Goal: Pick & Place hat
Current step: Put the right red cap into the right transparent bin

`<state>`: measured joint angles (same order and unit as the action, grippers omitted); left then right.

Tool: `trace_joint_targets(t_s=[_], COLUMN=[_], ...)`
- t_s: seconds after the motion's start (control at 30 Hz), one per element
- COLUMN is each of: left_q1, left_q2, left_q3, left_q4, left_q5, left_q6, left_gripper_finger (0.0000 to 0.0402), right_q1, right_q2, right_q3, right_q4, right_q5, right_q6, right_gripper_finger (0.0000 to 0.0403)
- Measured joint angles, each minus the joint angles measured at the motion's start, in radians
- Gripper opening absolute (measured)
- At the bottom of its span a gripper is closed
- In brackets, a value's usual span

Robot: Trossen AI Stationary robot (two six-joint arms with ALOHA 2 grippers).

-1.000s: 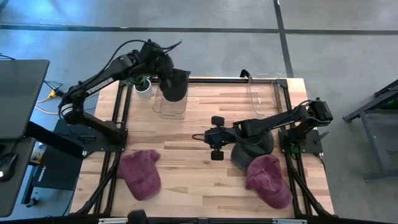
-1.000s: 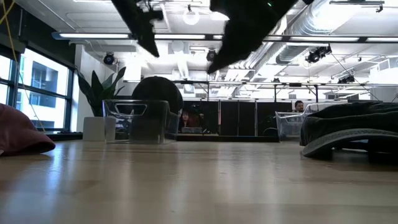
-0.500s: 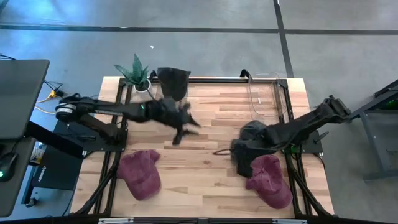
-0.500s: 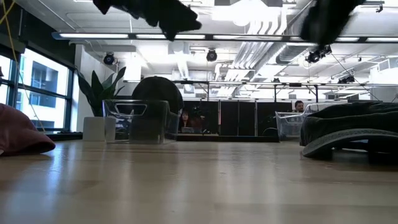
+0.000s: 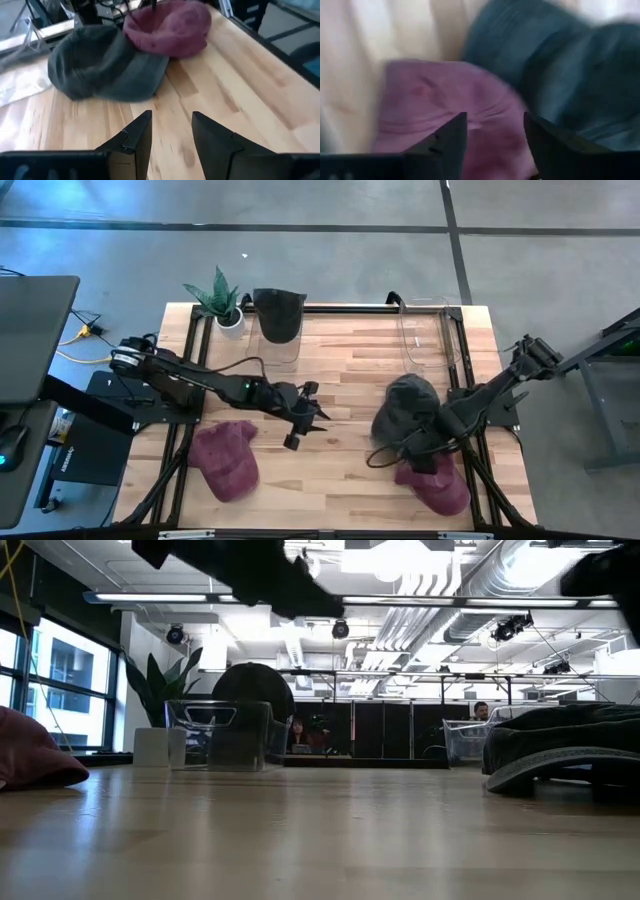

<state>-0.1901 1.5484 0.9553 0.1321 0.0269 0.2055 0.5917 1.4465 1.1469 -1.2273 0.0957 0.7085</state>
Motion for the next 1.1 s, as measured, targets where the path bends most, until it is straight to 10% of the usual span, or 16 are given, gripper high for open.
trace_joint_targets(t_s=[0.3, 0.53, 0.93, 1.1], left_q1=[0.000, 0.000, -0.029, -0.083], left_q2=[0.033, 0.034, -0.118, -0.168], left_q3=[-0.002, -0.002, 0.169, 0.282], left_q4=[0.036, 0.046, -0.414, -0.708], left_q5=[-0.061, -0.071, -0.437, -0.613], left_q6=[-0.019, 0.000, 0.027, -0.027], left_gripper_finger=[0.0131, 0.0131, 0.0131, 0.0131], right_q1=[-0.044, -0.084, -0.191, -0.273], right_q2=[0.077, 0.080, 0.081, 0.080], right_q3=[-0.207, -0.251, 0.323, 0.479], right_q4=[0.315, 0.392, 0.088, 0.129], right_q5=[-0.075, -0.183, -0.267, 0.080], right_q6=[-0.527, -0.545, -0.364, -0.480], right_gripper_finger=[0.0202, 0.0048, 0.0005, 0.0006])
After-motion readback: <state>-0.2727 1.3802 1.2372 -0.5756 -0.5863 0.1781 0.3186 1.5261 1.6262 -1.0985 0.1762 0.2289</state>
